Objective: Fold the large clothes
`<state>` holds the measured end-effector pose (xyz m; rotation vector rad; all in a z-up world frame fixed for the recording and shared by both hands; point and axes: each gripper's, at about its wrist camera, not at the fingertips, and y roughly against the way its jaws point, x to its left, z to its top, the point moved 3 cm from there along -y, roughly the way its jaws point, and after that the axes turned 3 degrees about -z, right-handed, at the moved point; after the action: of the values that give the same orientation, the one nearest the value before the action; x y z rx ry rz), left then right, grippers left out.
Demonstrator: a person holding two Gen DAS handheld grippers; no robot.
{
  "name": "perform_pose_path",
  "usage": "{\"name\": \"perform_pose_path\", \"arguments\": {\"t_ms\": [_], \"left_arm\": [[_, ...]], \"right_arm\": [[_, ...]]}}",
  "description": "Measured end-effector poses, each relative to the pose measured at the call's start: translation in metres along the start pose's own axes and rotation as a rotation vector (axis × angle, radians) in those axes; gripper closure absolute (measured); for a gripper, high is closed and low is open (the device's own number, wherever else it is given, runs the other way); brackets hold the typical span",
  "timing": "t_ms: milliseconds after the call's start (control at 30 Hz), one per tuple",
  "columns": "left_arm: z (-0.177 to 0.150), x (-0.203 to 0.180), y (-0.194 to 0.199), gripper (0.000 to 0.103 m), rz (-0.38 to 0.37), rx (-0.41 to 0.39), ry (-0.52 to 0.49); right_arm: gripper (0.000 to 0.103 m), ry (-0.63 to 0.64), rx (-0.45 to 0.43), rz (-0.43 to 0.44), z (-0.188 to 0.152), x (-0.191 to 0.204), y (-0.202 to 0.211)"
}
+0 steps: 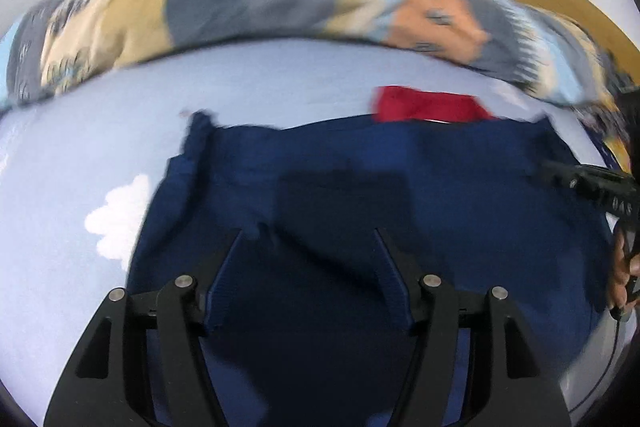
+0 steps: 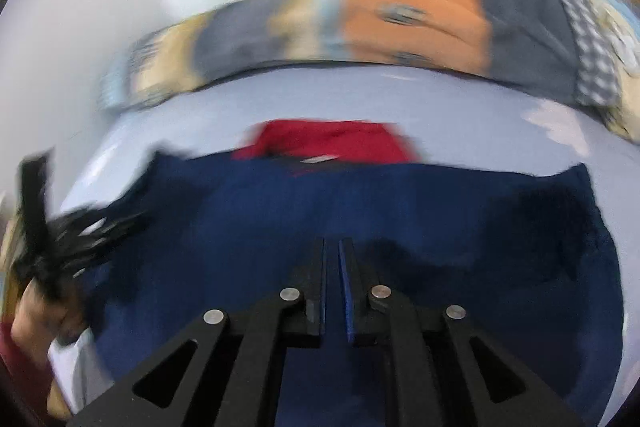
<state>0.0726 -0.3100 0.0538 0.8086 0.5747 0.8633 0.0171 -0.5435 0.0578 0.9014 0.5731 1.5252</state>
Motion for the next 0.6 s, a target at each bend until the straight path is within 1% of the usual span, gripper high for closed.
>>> {"name": "perform_pose_path", "arguments": {"t_ms": [33, 100, 133, 167, 200, 233, 267, 300, 333, 367, 400, 433, 467, 500, 533, 567, 600], "left_arm": [[-0.005, -0.018, 0.011, 0.040, -0.012, -0.025, -0.038], [-0.013, -0.044, 0.020, 0.040, -0.045, -0.045, -0.091], [-0.019, -0.060, 0.018, 0.040, -0.017, -0.038, -0.135], [-0.024, -0.067, 0.013, 0.040, -0.002, -0.018, -0.159], [-0.033, -0.071, 0.002, 0.040, 0.003, 0.025, -0.177], [-0.041, -0.069, -0.005, 0.040, 0.042, 0.057, -0.183], [-0.049, -0.061, -0.012, 0.039, 0.093, 0.079, -0.181], [-0.055, -0.052, -0.012, 0.038, 0.102, 0.080, -0.173], [-0.059, -0.041, -0.007, 0.036, 0.102, 0.065, -0.155], [-0.062, -0.029, -0.001, 0.027, 0.130, 0.062, -0.128], [-0.064, -0.016, 0.005, 0.019, 0.134, 0.063, -0.090], [-0.068, 0.001, 0.014, 0.018, 0.124, 0.068, -0.028], [-0.072, 0.013, 0.019, 0.019, 0.136, 0.078, 0.010], [-0.080, 0.024, 0.024, 0.019, 0.170, 0.088, 0.038], [-0.089, 0.038, 0.031, 0.019, 0.200, 0.093, 0.080], [-0.097, 0.049, 0.035, 0.018, 0.204, 0.099, 0.123], [-0.105, 0.061, 0.040, 0.018, 0.214, 0.110, 0.177]], "right_arm": [[0.093, 0.028, 0.011, 0.036, -0.007, 0.016, 0.005], [0.093, 0.097, 0.037, 0.107, -0.029, 0.049, 0.013], [0.094, 0.138, 0.053, 0.111, -0.041, 0.061, 0.013], [0.096, 0.178, 0.072, 0.079, -0.052, 0.068, 0.010], [0.097, 0.192, 0.097, 0.058, -0.060, 0.069, 0.006], [0.098, 0.194, 0.119, 0.036, -0.070, 0.064, 0.003], [0.103, 0.197, 0.128, -0.001, -0.077, 0.056, 0.003], [0.103, 0.188, 0.133, -0.054, -0.085, 0.043, 0.007], [0.103, 0.150, 0.128, -0.076, -0.092, 0.025, 0.016], [0.103, 0.100, 0.119, -0.098, -0.100, 0.004, 0.030], [0.103, 0.058, 0.119, -0.141, -0.103, -0.012, 0.038], [0.103, 0.004, 0.119, -0.198, -0.110, -0.034, 0.049], [0.103, -0.042, 0.111, -0.215, -0.114, -0.051, 0.058], [0.103, -0.111, 0.107, -0.222, -0.122, -0.071, 0.069], [0.103, -0.169, 0.119, -0.272, -0.131, -0.089, 0.079], [0.103, -0.210, 0.117, -0.318, -0.137, -0.103, 0.090], [0.103, -0.277, 0.103, -0.326, -0.144, -0.117, 0.104]]}}
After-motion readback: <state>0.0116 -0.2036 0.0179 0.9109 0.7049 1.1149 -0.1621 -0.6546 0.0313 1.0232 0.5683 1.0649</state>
